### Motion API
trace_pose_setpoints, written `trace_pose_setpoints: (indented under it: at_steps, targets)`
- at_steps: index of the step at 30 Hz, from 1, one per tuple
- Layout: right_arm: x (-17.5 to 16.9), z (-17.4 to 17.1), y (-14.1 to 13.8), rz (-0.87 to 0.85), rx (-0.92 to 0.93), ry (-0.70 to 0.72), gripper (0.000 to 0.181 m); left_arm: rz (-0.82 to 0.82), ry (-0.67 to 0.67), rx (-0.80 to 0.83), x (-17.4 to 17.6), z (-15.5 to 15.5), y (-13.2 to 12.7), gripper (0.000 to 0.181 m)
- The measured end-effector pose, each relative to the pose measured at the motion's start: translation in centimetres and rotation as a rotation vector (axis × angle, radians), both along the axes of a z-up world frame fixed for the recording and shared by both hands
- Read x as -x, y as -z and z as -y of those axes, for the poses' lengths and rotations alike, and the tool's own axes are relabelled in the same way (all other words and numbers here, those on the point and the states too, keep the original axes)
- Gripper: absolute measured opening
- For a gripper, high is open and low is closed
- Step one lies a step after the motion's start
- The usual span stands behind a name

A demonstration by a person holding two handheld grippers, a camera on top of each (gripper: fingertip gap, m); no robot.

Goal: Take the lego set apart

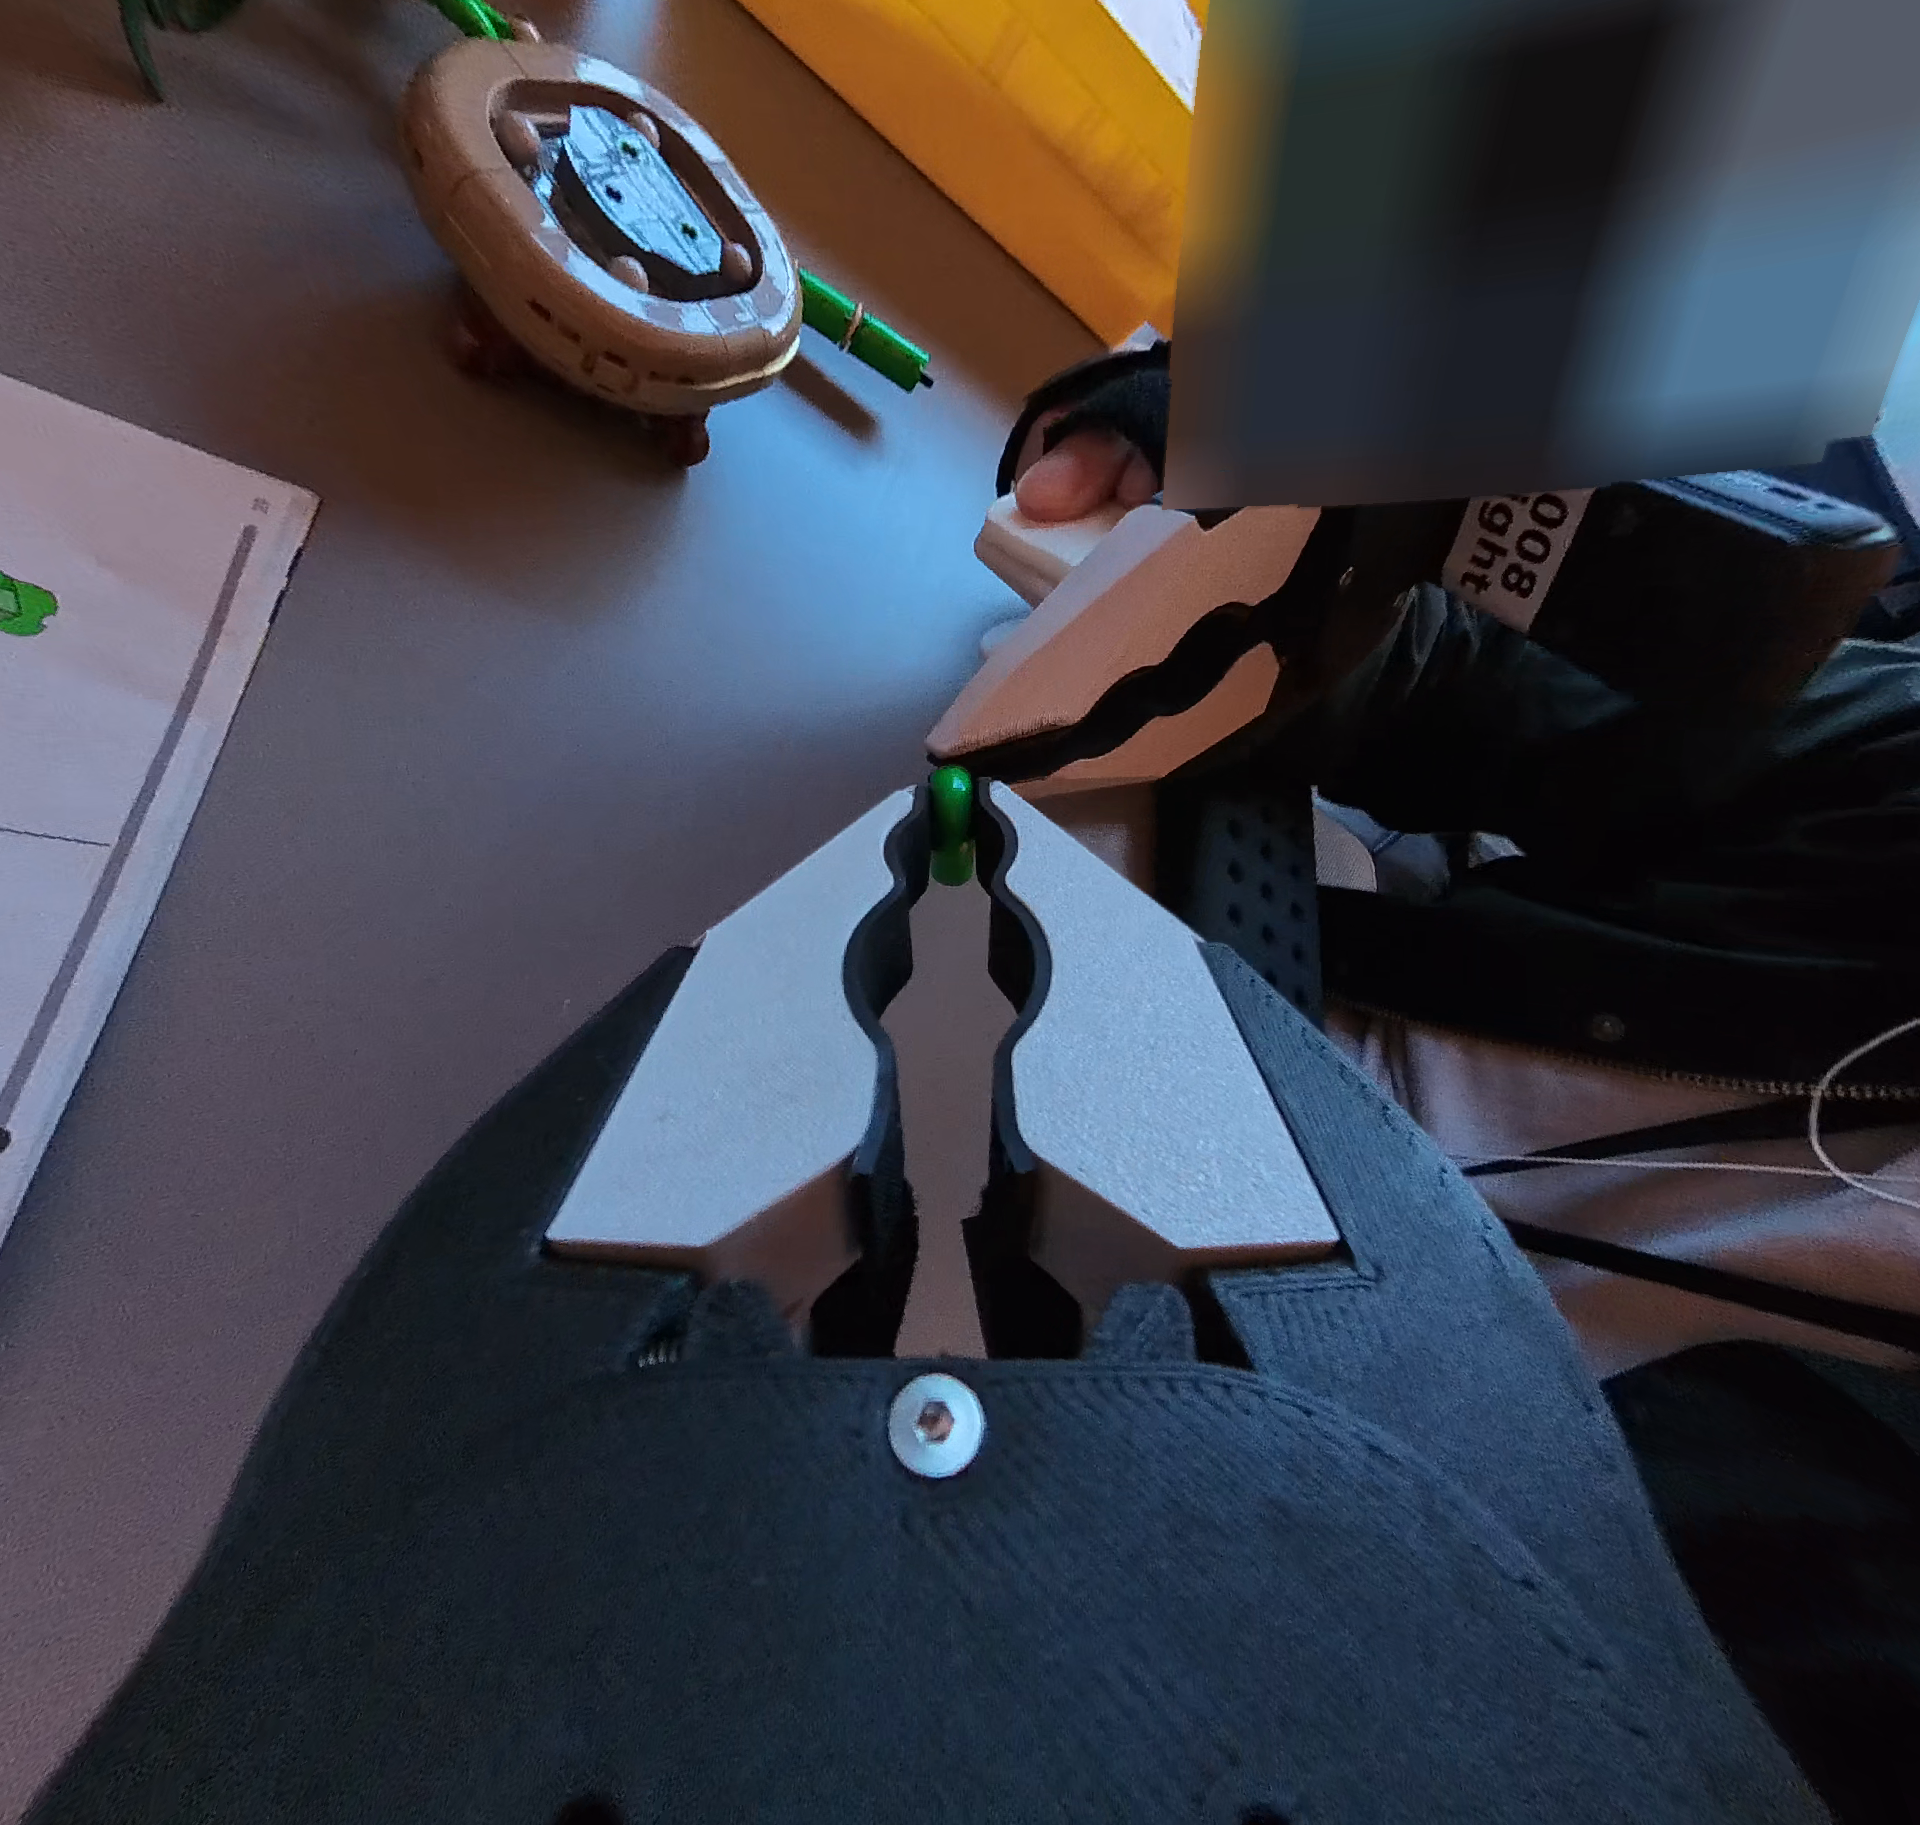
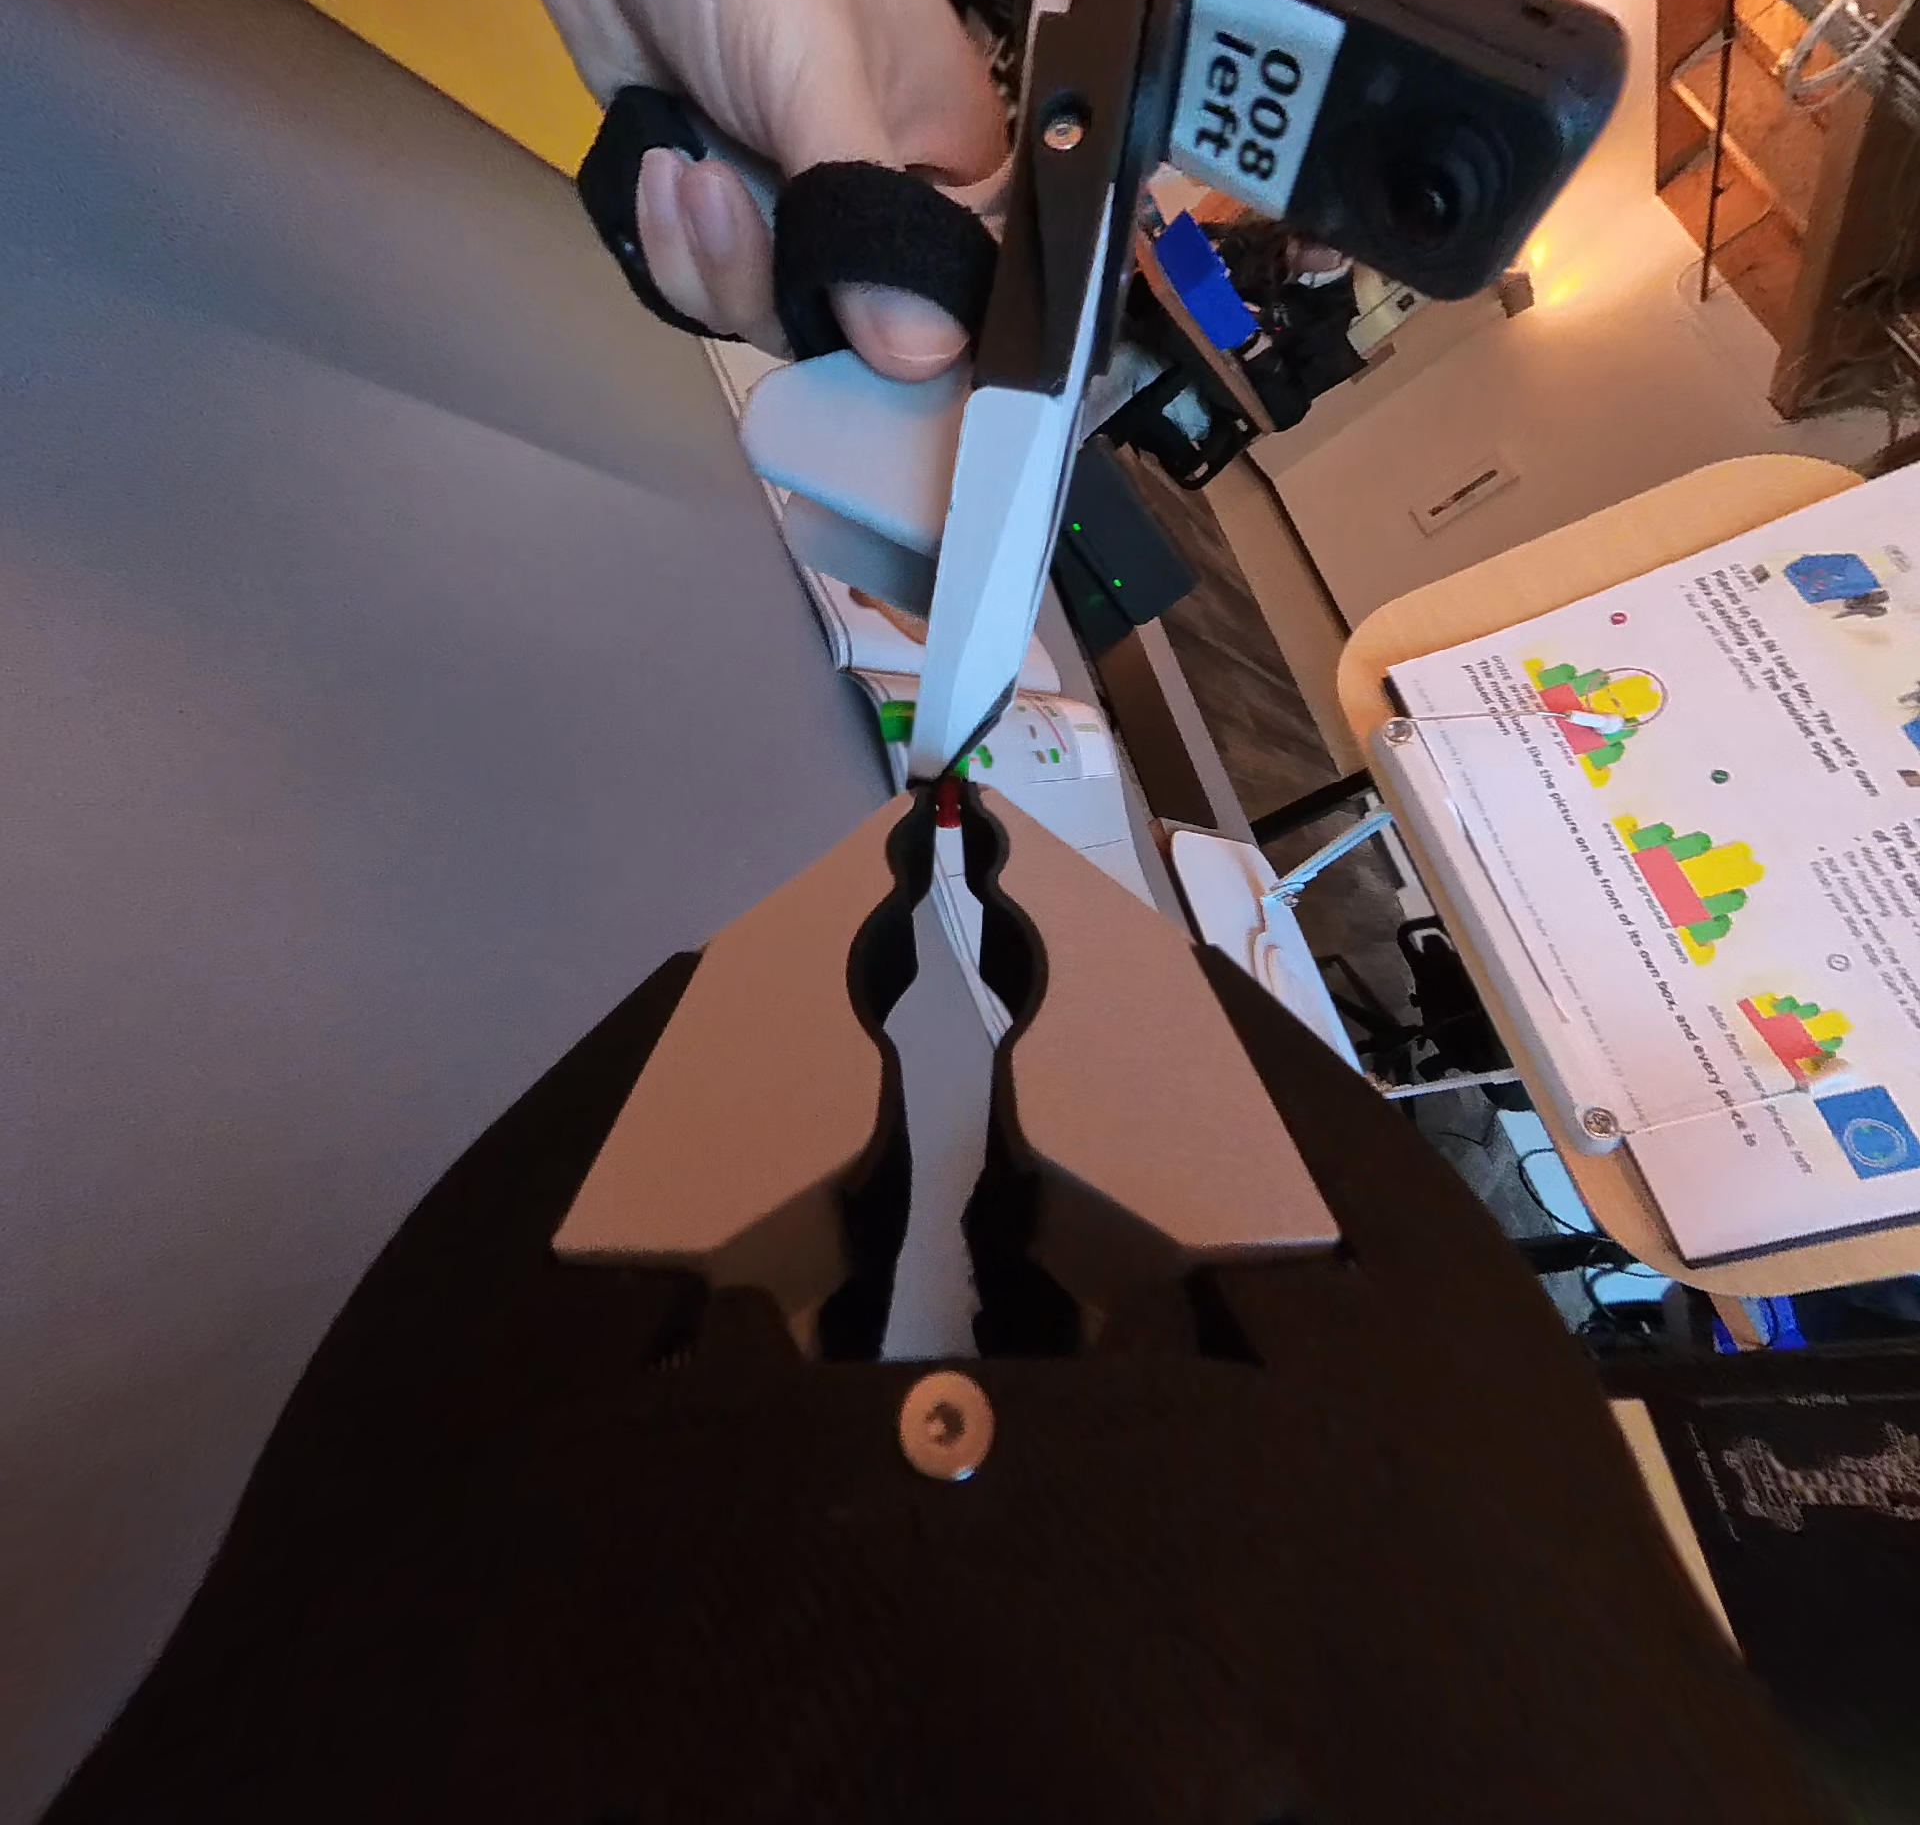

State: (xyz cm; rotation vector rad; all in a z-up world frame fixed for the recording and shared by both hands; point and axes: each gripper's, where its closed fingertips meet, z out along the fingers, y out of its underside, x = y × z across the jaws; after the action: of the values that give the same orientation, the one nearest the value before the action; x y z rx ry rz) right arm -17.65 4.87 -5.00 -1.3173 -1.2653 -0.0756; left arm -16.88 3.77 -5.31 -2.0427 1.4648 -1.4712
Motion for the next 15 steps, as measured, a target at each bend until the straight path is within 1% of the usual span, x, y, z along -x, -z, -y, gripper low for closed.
trace_pose_setpoints:
  at_steps: [5,7,12,13,14,15]
  targets:
    - [0.4,0.5,1.2,0.091,0.028,-0.026,0.004,-0.067,0.063,-0.068,0.5,0.6,1.3,0.006]
    - [0.4,0.5,1.2,0.105,0.028,-0.023,0.003,-0.068,0.075,-0.081,0.7,0.6,1.3,0.006]
    - [0.4,0.7,0.8,0.108,0.038,-0.015,0.004,-0.040,0.093,-0.041,0.9,0.8,0.7,0.006]
    - [-0.4,0.2,1.3,0.150,0.050,0.034,0.003,-0.079,0.074,-0.060,1.4,0.2,1.2,0.006]
    - [-2.4,-0.8,2.2,0.233,0.045,0.120,0.003,-0.138,0.034,-0.110,2.5,-1.1,2.0,0.006]
    - [-3.5,-1.2,2.2,0.229,0.026,0.131,0.003,-0.116,0.010,-0.118,3.5,-1.9,1.5,0.006]
